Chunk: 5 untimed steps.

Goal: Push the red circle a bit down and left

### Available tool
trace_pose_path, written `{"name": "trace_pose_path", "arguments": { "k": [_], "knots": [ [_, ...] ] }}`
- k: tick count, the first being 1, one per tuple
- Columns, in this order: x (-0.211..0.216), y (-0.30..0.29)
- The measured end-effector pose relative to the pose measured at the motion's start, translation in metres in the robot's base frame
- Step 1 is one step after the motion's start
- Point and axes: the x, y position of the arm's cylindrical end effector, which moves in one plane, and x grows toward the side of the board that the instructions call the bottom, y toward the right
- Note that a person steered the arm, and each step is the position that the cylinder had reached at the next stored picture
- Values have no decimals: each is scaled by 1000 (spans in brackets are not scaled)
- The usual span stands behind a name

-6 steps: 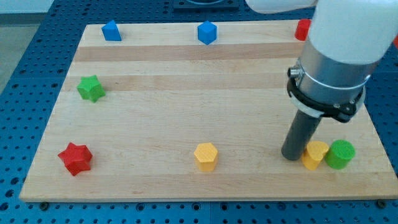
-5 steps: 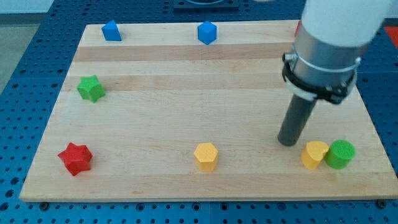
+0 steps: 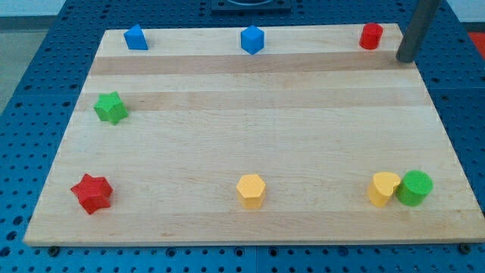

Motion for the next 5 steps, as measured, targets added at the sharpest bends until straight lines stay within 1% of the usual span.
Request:
{"name": "trace_pose_path", "arguments": {
  "k": [1,2,3,4,5],
  "knots": [
    [-40,13],
    [-73,5],
    [-86,-19],
    [-86,-26],
    [-76,-34]
  ]
}}
